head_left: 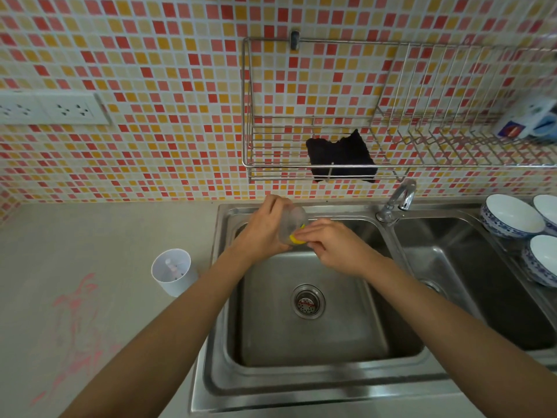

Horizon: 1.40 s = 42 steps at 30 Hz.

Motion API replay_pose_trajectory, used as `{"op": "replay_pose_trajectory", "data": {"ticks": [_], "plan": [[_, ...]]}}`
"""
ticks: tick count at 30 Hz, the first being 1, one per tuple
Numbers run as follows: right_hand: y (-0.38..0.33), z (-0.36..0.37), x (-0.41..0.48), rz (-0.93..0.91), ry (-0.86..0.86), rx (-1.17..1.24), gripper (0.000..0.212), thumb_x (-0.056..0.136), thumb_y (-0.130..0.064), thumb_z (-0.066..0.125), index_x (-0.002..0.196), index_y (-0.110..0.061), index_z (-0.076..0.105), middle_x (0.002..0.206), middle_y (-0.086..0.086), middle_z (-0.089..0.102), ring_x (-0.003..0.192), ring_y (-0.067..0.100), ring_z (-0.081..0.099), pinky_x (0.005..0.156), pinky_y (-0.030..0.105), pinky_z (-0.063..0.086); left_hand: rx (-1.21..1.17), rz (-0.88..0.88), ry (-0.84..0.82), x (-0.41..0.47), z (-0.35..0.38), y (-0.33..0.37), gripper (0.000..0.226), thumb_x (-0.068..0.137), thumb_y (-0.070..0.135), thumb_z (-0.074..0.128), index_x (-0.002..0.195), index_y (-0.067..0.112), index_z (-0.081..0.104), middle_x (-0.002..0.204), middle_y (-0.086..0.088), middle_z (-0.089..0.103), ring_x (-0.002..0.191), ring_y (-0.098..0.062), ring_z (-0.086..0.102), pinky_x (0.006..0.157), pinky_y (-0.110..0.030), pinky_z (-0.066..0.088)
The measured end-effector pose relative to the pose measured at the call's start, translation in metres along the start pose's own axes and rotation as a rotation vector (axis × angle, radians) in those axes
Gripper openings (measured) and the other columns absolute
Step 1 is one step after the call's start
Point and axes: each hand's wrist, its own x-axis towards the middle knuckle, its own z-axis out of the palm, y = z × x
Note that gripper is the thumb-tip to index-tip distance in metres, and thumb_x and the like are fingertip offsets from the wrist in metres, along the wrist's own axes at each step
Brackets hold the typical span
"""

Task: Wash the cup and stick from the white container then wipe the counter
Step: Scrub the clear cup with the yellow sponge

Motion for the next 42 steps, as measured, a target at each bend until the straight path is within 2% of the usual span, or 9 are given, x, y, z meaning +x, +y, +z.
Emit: {"op": "replay_pose_trajectory", "data": {"ticks": [3,8,12,18,21,26,32,40,42], "plan": [[-0.005,-0.001,0.005,0.025,0.037,0.072,0.032,0.088,-0.005,0.064,0.116,-0.019,0.070,0.114,0.001,0.070,0.107,0.016,0.061,0.096,0.023,0.043,0.110,0.049,0.033,0.001,-0.003,-0.001,0.075,0.063,0.044,0.083,0.124,0.013,0.051,0.120,-0.005,0.056,0.111,-0.022,0.052,0.096,-0.046,0.045],[-0.012,0.007,0.005,-0.018,0.218,-0.250,0.039,0.065,0.006,0.075,0.099,-0.014,0.075,0.098,0.002,0.074,0.096,0.027,0.063,0.077,0.039,0.053,0.159,0.088,0.029,0.006,-0.011,0.004,0.070,0.069,0.039,0.081,0.128,0.015,0.053,0.125,-0.002,0.058,0.114,-0.022,0.049,0.096,-0.039,0.041],[-0.025,0.016,0.008,0.100,0.193,-0.058,0.031,0.084,0.002,0.062,0.108,-0.013,0.073,0.101,0.009,0.071,0.099,0.026,0.056,0.087,0.040,0.050,0.159,0.134,0.024,0.004,-0.013,0.002,0.067,0.065,0.026,0.085,0.123,0.009,0.056,0.121,-0.007,0.061,0.108,-0.024,0.054,0.092,-0.037,0.046],[-0.030,0.026,0.010,0.151,0.215,-0.303,0.022,0.076,-0.004,0.066,0.095,-0.012,0.072,0.094,0.003,0.072,0.099,0.027,0.055,0.077,0.037,0.045,0.192,0.187,0.018,0.005,-0.014,0.005,0.066,0.065,0.018,0.083,0.125,0.009,0.056,0.124,-0.007,0.060,0.113,-0.023,0.052,0.098,-0.035,0.044],[-0.032,0.027,0.015,0.210,0.144,-0.027,0.024,0.085,0.000,0.060,0.098,-0.013,0.076,0.096,0.010,0.072,0.097,0.028,0.057,0.082,0.029,0.044,0.173,0.170,-0.017,-0.001,-0.009,0.003,0.071,0.063,0.019,0.086,0.126,0.010,0.055,0.126,-0.006,0.060,0.116,-0.022,0.051,0.100,-0.033,0.043],[-0.017,0.024,0.012,0.125,0.133,-0.166,0.030,0.076,-0.001,0.067,0.101,-0.017,0.074,0.094,0.005,0.070,0.097,0.028,0.055,0.083,0.043,0.048,0.178,0.153,-0.029,-0.002,-0.008,0.002,0.074,0.063,0.021,0.086,0.129,0.013,0.053,0.128,-0.003,0.058,0.117,-0.020,0.050,0.100,-0.030,0.041],[-0.012,0.011,-0.001,0.065,0.112,-0.057,0.027,0.087,-0.008,0.063,0.111,-0.017,0.072,0.101,-0.002,0.072,0.094,0.018,0.052,0.082,0.030,0.049,0.085,0.013,-0.134,0.000,-0.015,-0.003,0.078,0.069,0.030,0.084,0.136,0.018,0.046,0.137,-0.001,0.052,0.126,-0.020,0.044,0.105,-0.038,0.042],[0.009,0.005,-0.006,-0.148,0.203,-0.294,0.039,0.076,-0.004,0.075,0.113,-0.016,0.068,0.116,-0.002,0.068,0.101,0.025,0.054,0.076,0.038,0.056,-0.059,-0.036,-0.191,0.009,-0.024,0.001,0.088,0.063,0.026,0.088,0.138,0.016,0.043,0.137,0.000,0.050,0.122,-0.009,0.038,0.105,-0.023,0.028],[0.010,0.004,-0.004,-0.157,0.231,-0.310,0.035,0.080,-0.005,0.072,0.113,-0.015,0.067,0.116,-0.002,0.068,0.104,0.025,0.053,0.078,0.040,0.055,-0.109,-0.071,-0.206,0.008,-0.022,0.001,0.091,0.064,0.028,0.086,0.141,0.018,0.038,0.139,0.001,0.047,0.125,-0.011,0.038,0.109,-0.032,0.033]]}}
